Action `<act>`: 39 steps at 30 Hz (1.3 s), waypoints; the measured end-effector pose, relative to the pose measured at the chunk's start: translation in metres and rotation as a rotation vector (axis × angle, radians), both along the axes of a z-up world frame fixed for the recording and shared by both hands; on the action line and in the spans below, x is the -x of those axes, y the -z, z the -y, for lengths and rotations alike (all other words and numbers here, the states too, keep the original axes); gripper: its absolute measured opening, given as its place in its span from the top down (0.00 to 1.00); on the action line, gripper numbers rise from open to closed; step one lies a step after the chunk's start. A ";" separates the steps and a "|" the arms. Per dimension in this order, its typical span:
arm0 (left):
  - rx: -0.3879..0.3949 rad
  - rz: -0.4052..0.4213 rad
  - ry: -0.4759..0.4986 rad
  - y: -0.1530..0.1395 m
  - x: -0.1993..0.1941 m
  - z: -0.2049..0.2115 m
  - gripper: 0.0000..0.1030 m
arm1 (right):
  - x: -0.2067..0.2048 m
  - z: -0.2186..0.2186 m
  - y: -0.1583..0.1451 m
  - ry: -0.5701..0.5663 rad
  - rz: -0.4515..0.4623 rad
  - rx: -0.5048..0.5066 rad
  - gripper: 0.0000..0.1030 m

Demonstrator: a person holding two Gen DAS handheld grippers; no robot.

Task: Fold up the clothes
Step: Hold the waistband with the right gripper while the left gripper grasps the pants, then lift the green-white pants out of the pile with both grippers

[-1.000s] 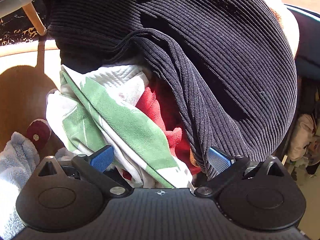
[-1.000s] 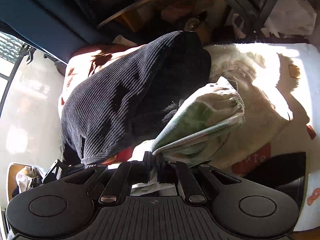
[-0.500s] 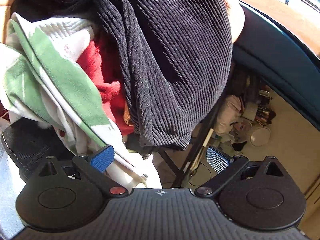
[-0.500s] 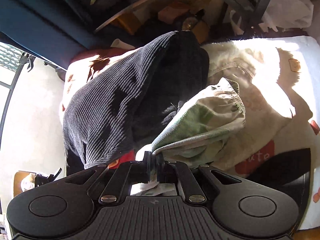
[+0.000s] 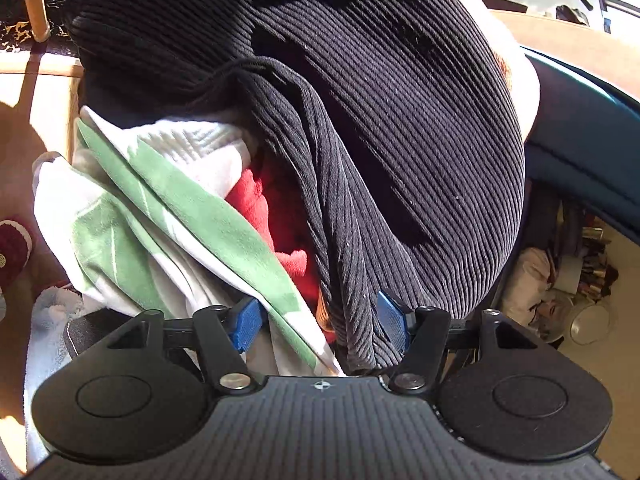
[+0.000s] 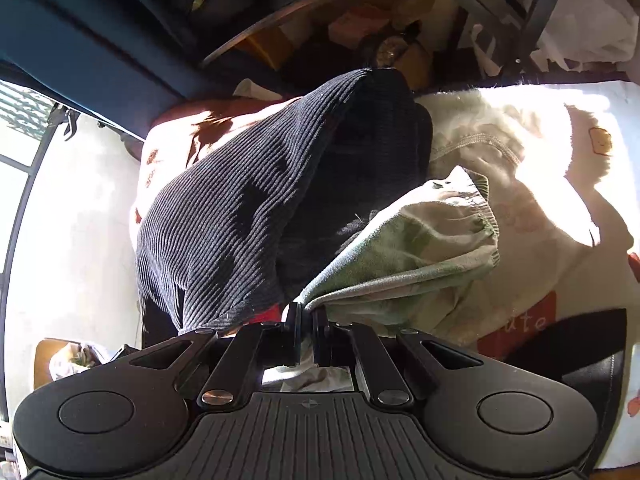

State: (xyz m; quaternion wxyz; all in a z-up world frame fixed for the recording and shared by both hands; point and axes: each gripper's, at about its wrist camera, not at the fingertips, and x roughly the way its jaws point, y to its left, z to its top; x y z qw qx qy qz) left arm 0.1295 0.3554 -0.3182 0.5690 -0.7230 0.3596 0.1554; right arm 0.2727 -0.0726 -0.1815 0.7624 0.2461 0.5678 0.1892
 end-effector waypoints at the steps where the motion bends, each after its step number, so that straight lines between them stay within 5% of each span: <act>1: -0.013 -0.027 -0.015 0.001 0.001 -0.002 0.39 | 0.002 0.001 0.002 -0.005 -0.006 0.004 0.96; 4: -0.033 -0.150 -0.026 0.012 0.003 -0.002 0.42 | 0.004 0.004 0.013 -0.005 -0.031 0.022 0.96; 8: -0.035 -0.206 -0.151 0.011 0.017 -0.001 0.90 | 0.006 0.012 0.037 0.014 -0.116 0.036 0.92; 10: -0.053 -0.216 -0.186 0.006 0.017 0.000 0.94 | 0.005 0.015 0.048 0.028 -0.152 0.059 0.80; 15: -0.185 -0.264 -0.090 -0.022 0.019 -0.014 0.95 | -0.003 0.019 0.072 0.101 -0.202 0.081 0.52; 26: -0.297 -0.216 -0.072 -0.070 0.042 -0.029 1.00 | -0.040 0.039 0.084 0.393 -0.231 -0.121 0.42; 31: -0.377 -0.142 -0.053 -0.099 0.038 -0.044 1.00 | -0.057 0.036 0.109 0.429 -0.311 -0.106 0.47; 33: -0.318 -0.125 -0.023 -0.093 0.034 -0.047 1.00 | -0.058 0.029 0.120 0.426 -0.351 -0.088 0.86; 36: -0.220 -0.120 0.019 -0.076 0.030 -0.041 0.67 | -0.050 0.023 0.105 0.438 -0.290 -0.086 0.92; 37: -0.196 -0.129 0.030 -0.068 0.029 -0.035 0.45 | -0.047 0.022 0.096 0.433 -0.260 -0.096 0.92; 39: -0.150 -0.147 0.052 -0.052 0.028 -0.022 0.37 | -0.042 0.023 0.079 0.431 -0.221 -0.111 0.93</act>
